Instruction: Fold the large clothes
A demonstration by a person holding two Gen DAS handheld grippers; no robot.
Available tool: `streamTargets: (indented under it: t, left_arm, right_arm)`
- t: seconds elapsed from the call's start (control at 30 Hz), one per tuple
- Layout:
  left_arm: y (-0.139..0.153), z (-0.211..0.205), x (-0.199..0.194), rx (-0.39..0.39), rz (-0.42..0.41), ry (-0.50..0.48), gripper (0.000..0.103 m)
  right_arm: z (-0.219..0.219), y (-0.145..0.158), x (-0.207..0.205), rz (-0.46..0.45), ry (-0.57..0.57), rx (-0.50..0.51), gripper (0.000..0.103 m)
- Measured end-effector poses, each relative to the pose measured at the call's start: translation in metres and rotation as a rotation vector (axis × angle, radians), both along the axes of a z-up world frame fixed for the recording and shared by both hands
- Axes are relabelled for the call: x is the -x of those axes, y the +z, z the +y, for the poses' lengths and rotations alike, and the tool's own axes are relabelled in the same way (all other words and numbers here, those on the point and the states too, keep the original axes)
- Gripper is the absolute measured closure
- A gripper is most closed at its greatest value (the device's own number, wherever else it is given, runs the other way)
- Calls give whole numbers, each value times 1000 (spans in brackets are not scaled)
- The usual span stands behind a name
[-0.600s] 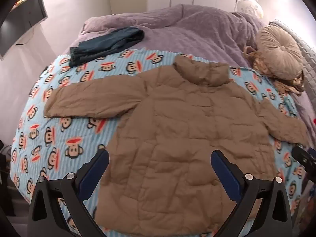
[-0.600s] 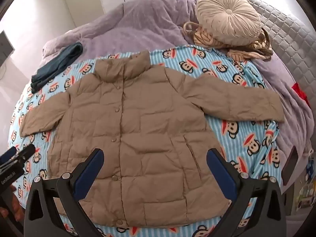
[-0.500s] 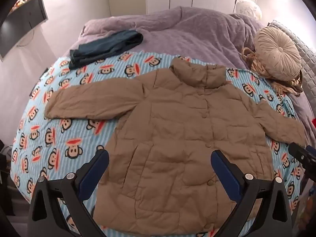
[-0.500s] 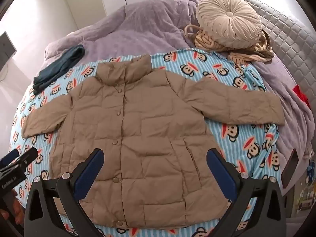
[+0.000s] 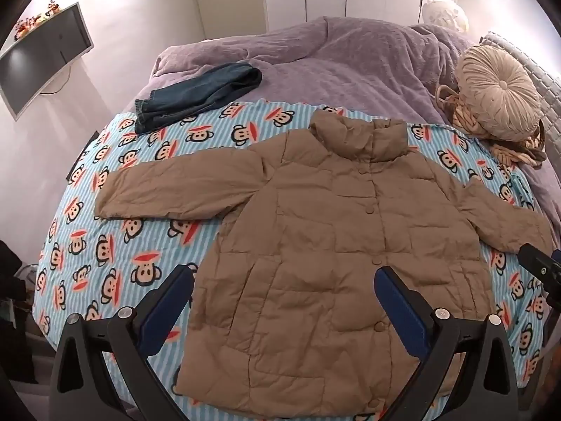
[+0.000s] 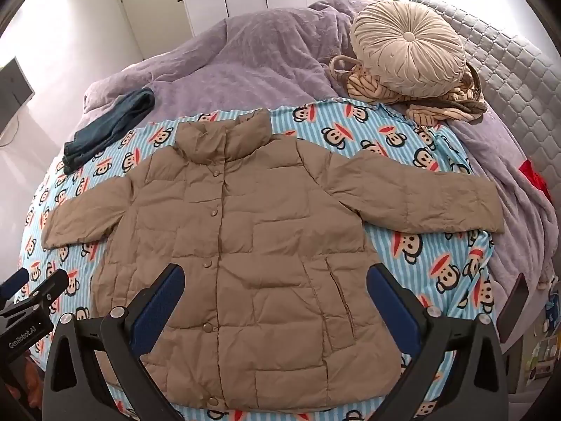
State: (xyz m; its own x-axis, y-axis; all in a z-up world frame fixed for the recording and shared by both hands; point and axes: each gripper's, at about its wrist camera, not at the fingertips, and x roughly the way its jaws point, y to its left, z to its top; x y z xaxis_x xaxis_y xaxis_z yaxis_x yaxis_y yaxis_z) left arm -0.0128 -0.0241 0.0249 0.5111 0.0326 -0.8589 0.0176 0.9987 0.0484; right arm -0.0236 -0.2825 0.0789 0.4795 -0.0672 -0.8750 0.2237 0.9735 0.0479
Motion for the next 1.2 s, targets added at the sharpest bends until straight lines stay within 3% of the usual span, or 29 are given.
streamTargets:
  t: [1.2]
  left_arm:
    - [-1, 1, -8, -2, 11, -4, 0]
  right_arm:
    - [-1, -17, -8, 22, -14, -11, 0]
